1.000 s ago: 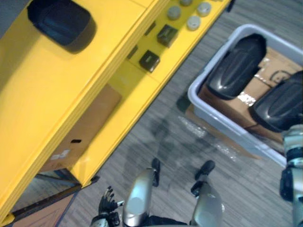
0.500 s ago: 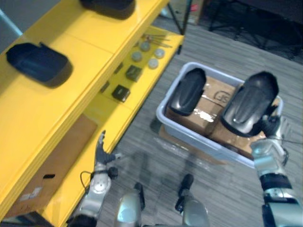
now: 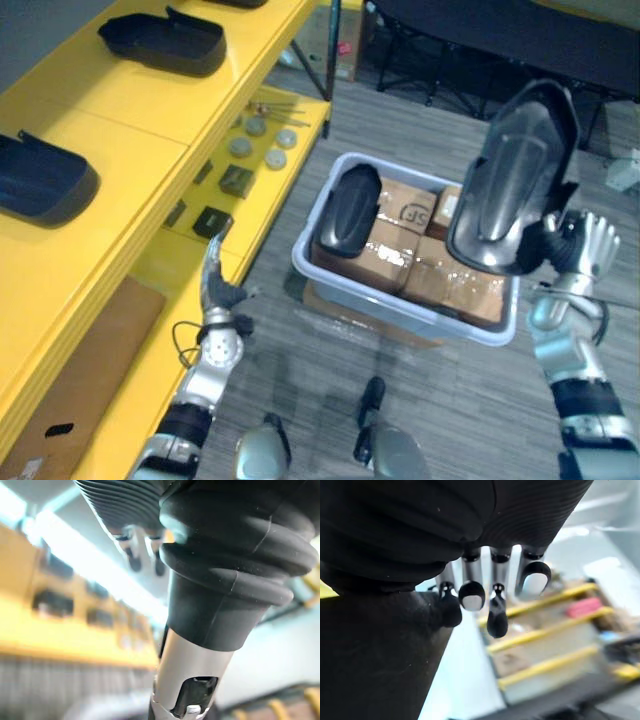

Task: Walk over and take plastic housings, then place them on the shelf

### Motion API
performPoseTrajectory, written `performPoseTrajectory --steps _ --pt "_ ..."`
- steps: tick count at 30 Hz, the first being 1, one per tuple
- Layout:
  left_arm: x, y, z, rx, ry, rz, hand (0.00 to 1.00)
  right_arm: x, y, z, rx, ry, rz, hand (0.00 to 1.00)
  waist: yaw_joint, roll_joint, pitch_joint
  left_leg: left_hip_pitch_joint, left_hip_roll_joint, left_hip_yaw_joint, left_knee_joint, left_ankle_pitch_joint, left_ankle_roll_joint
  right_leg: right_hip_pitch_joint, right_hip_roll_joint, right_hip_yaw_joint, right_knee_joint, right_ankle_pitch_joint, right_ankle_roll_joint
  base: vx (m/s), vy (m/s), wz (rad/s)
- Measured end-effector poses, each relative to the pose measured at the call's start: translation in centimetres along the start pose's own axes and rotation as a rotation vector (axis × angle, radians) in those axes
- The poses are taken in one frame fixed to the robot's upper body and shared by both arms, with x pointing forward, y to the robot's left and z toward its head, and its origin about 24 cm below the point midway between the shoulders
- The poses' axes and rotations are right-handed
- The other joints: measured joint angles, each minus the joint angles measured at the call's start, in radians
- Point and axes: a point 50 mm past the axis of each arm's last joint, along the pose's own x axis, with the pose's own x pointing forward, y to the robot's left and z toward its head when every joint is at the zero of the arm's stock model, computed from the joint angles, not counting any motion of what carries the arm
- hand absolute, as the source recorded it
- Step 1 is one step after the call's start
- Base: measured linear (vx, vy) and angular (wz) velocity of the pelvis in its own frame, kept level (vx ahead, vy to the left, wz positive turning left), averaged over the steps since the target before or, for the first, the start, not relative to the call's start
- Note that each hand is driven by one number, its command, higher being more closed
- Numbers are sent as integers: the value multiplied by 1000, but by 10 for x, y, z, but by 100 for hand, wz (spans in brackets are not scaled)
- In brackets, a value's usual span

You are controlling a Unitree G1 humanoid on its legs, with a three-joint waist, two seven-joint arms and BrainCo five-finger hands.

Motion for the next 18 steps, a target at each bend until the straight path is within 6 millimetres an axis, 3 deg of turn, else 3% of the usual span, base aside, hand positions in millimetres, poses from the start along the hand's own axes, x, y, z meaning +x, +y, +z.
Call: performPoseTrajectory --steps 5,12,18 --pt "-2 -40 19 -413 67 -279 0 -8 8 29 -2 -241 39 100 -4 -14 -47 27 -3 6 -17 0 0 16 -1 3 -1 0 0 -10 46 -3" --pt "-2 -52 13 -702 253 -433 0 -17 13 47 -2 -444 80 100 -5 -16 -72 35 -9 6 -20 0 0 23 -8 2 -2 -2 -1 -47 21 0" --pt "-7 -60 11 -894 325 -518 0 -23 19 55 -2 -517 120 100 -11 -16 -76 35 -10 5 -20 1 -1 23 -8 -2 -2 -1 0 -15 3 0"
